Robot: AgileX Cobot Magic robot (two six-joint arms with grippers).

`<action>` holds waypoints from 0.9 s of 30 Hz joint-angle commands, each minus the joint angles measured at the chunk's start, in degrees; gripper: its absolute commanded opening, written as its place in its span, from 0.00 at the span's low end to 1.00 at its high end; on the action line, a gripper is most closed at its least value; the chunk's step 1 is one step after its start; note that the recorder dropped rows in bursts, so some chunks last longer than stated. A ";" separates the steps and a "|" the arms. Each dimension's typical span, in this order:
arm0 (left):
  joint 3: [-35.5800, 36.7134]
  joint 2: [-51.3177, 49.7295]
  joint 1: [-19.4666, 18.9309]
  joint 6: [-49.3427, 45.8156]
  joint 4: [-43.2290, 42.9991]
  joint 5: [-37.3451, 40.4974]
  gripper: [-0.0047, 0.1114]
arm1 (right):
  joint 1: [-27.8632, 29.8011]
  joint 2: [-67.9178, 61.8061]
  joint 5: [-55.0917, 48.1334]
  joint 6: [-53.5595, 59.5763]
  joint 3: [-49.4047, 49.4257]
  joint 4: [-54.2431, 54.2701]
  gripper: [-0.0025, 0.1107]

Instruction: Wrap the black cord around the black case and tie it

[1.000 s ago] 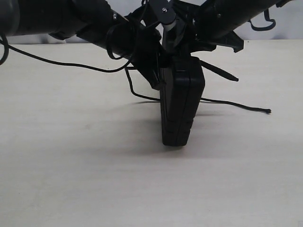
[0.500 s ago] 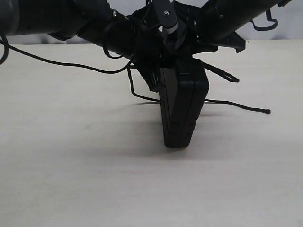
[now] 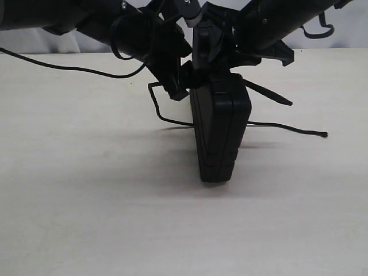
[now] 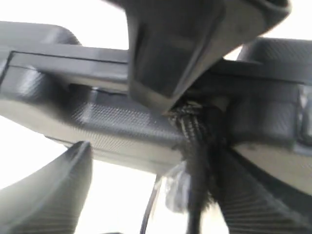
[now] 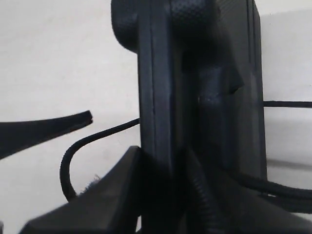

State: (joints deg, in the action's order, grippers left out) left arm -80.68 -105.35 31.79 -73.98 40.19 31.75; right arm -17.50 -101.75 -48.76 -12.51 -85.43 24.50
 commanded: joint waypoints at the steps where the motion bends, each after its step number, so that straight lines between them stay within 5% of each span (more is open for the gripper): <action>1: -0.09 3.40 0.58 0.74 -6.41 8.04 0.62 | -0.68 -0.72 -0.70 -0.24 0.20 1.62 0.06; 5: -0.09 4.11 0.58 0.84 -17.23 13.78 0.62 | -0.68 -0.72 -0.81 -0.24 0.20 1.62 0.06; 16: -0.09 1.74 0.49 7.49 -20.47 7.06 0.61 | -0.68 -0.72 -1.82 -0.24 0.20 1.52 0.06; 27: -0.09 0.73 0.49 7.84 -21.91 4.31 0.21 | -0.68 -0.72 -2.43 0.12 0.20 1.08 0.06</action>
State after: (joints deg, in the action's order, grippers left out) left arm -80.68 -104.58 32.20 -66.68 18.29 38.79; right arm -17.90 -102.09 -48.17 -12.51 -85.43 26.34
